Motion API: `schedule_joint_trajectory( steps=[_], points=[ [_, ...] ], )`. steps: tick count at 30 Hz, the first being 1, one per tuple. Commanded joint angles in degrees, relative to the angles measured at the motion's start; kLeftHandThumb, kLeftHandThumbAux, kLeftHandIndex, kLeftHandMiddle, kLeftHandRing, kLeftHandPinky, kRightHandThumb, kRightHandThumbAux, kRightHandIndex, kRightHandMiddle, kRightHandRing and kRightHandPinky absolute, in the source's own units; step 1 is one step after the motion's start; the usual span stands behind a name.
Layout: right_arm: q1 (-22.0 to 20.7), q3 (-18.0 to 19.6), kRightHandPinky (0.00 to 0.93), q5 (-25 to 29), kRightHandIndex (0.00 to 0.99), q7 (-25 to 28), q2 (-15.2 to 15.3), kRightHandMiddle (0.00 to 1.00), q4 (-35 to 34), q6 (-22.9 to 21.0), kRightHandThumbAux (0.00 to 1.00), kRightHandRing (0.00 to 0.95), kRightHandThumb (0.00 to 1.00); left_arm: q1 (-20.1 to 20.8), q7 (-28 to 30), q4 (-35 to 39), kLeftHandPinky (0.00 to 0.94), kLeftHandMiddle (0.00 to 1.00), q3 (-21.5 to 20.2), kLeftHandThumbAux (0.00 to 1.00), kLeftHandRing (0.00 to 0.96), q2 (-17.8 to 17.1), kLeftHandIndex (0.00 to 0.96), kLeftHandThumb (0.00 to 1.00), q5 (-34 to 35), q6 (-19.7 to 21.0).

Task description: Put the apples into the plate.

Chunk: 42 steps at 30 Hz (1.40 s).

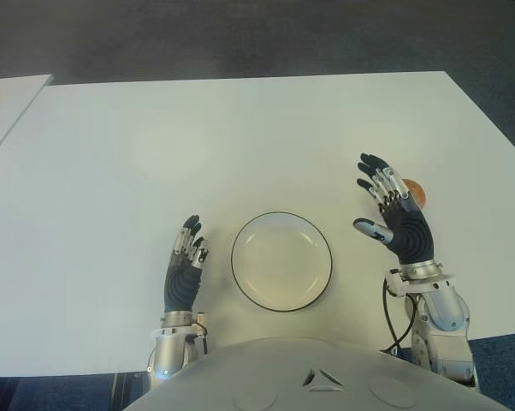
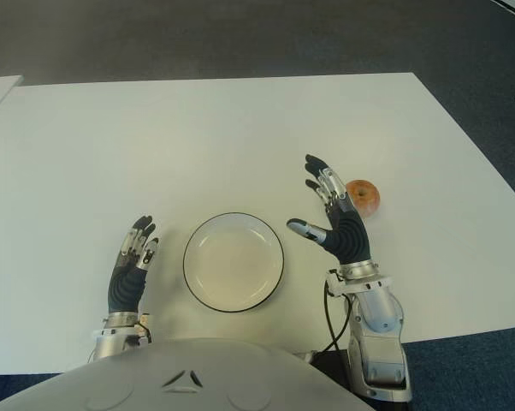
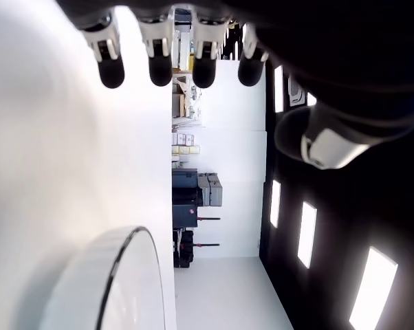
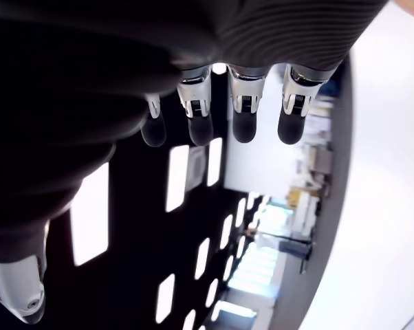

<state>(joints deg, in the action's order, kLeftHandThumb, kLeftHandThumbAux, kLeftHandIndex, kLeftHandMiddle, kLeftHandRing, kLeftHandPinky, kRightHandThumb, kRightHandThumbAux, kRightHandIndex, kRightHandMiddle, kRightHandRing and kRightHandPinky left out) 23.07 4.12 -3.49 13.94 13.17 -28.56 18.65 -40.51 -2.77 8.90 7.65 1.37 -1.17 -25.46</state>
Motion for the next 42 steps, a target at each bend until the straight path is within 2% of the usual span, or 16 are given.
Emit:
schedule_joint_trajectory(
  steps=[1, 2, 5, 7, 10, 12, 16, 23, 29, 37, 42],
  points=[
    [-4.8, 6.0, 0.009, -10.8, 0.025, -1.0, 9.1, 0.022, 5.4, 10.4, 0.558, 0.0, 0.245, 0.2, 0.2, 0.5, 0.0, 0.0, -0.1, 0.464, 0.0, 0.0, 0.0, 0.04, -0.4, 1.4],
    [-5.8, 6.7, 0.008, -12.8, 0.032, -1.6, 10.3, 0.025, 6.5, 12.0, 0.534, 0.002, 0.275, 0.2, 0.2, 0.4, 0.0, 0.0, -0.1, 0.465, 0.0, 0.0, 0.0, 0.039, -0.5, 1.4],
    [-9.1, 8.5, 0.012, -23.2, 0.02, -5.9, 14.4, 0.021, 9.7, 17.4, 0.525, 0.003, 0.248, 0.7, 0.5, -0.2, 0.0, 0.0, -0.3, 0.467, 0.0, -0.2, 0.0, 0.032, -0.1, 0.8],
    [-10.8, 9.2, 0.009, -29.4, 0.016, -8.6, 16.7, 0.022, 10.6, 18.8, 0.517, 0.004, 0.252, 1.1, 0.7, -0.8, 0.0, 0.0, -0.4, 0.465, 0.0, -0.2, 0.0, 0.026, 0.3, 0.1],
    [-13.2, 9.6, 0.002, -36.6, 0.006, -11.4, 19.7, 0.022, 11.5, 18.8, 0.494, 0.001, 0.247, 1.6, 0.8, -1.3, 0.0, 0.0, -0.5, 0.469, 0.0, -0.3, 0.0, 0.023, 0.4, -0.3],
    [-16.5, 9.2, 0.001, -41.6, 0.003, -11.9, 23.0, 0.017, 12.8, 17.2, 0.476, 0.0, 0.236, 1.8, 0.2, -1.5, 0.0, 0.0, -0.9, 0.473, 0.0, -0.4, 0.0, 0.026, -0.5, -0.4],
    [-20.2, 8.1, 0.0, -46.6, 0.0, -11.6, 27.2, 0.003, 14.4, 15.4, 0.406, 0.0, 0.222, 2.0, 0.8, -1.3, 0.0, 0.0, -1.2, 0.477, 0.0, -0.8, 0.0, 0.039, 0.2, 0.1],
    [-23.0, 5.8, 0.0, -50.8, 0.0, -10.4, 31.4, 0.0, 16.6, 13.0, 0.283, 0.0, 0.221, 2.3, 2.5, -1.1, 0.0, 0.0, -1.4, 0.471, 0.0, -1.3, 0.0, 0.05, 2.4, 1.4],
    [-26.6, 2.2, 0.0, -53.6, 0.0, -12.2, 34.4, 0.0, 23.4, 11.6, 0.201, 0.0, 0.198, 2.3, 3.7, -0.9, 0.0, 0.0, -1.3, 0.466, 0.0, -1.1, 0.0, 0.052, 3.5, 1.0],
    [-33.5, -2.3, 0.0, -51.5, 0.0, -11.1, 38.9, 0.0, 36.4, 12.1, 0.147, 0.0, 0.204, 2.1, 3.8, -0.2, 0.0, 0.0, -1.6, 0.462, 0.0, -1.3, 0.0, 0.059, 2.6, 2.0],
    [-36.7, -5.0, 0.0, -50.5, 0.0, -10.7, 40.9, 0.0, 42.1, 12.4, 0.135, 0.0, 0.218, 2.0, 3.8, 0.4, 0.0, 0.0, -1.8, 0.459, 0.0, -1.0, 0.0, 0.07, 3.2, 2.8]
  ],
)
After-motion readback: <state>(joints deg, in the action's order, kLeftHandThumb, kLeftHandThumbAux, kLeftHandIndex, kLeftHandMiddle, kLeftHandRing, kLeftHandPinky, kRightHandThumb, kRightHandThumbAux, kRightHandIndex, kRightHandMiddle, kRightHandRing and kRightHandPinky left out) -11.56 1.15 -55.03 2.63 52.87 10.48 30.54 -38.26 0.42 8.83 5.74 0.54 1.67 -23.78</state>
